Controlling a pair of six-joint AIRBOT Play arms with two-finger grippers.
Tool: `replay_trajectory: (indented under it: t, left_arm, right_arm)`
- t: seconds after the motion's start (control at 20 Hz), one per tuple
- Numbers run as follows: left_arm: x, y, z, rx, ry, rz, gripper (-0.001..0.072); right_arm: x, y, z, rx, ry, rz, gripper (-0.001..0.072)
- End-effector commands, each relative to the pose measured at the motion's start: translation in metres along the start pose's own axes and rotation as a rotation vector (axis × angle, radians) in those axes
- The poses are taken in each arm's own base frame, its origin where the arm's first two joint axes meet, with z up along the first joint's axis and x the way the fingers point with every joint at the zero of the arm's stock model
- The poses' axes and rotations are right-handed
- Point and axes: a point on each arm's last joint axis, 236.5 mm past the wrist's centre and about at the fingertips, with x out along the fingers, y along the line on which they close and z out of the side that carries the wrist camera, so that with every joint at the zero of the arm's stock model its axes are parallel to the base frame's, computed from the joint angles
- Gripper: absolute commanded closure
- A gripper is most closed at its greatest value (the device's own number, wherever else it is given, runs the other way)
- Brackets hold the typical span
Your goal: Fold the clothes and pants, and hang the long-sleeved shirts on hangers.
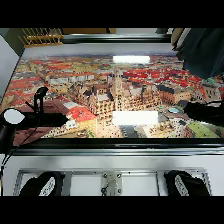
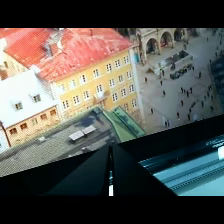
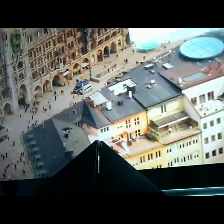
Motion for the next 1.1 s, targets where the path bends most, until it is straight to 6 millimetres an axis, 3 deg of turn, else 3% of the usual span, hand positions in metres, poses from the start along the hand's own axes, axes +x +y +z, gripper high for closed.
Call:
replay_trajectory:
  t: [0.0,0.35,0.55,0.7,0.75,0.8,0.9,1.05]
  left_arm:
    - [0.0,0.0,0.0,0.0,0.0,0.0,0.0697]
    - [0.0,0.0,0.001,0.0,-0.006,0.001,0.0697]
    - [-0.001,0.007,0.019,0.002,-0.081,0.031,0.0696]
    - [-0.008,0.024,0.046,-0.005,-0.2,0.089,0.0693]
    - [-0.013,0.034,0.058,0.007,-0.253,0.117,0.0501]
    - [-0.021,0.045,0.074,0.043,-0.322,0.161,0.0024]
    - [-0.036,0.076,0.099,0.11,-0.409,0.276,0.0003]
    - [-0.032,0.138,0.107,0.207,-0.269,0.457,0.0004]
  right_arm:
    - [0.0,0.0,0.0,0.0,0.0,0.001,0.0695]
    - [0.0,0.0,0.0,0.0,0.0,0.001,0.0695]
    - [0.0,0.0,0.0,0.0,0.0,0.001,0.0695]
    - [0.0,0.0,0.0,0.0,0.0,0.001,0.0695]
    - [0.0,0.0,0.0,-0.001,0.0,0.001,0.0695]
    - [0.0,0.0,0.0,-0.001,0.0,0.001,0.0695]
    - [0.0,0.0,0.0,0.0,0.0,0.001,0.0695]
    - [0.0,0.0,0.0,0.0,0.0,0.001,0.0695]
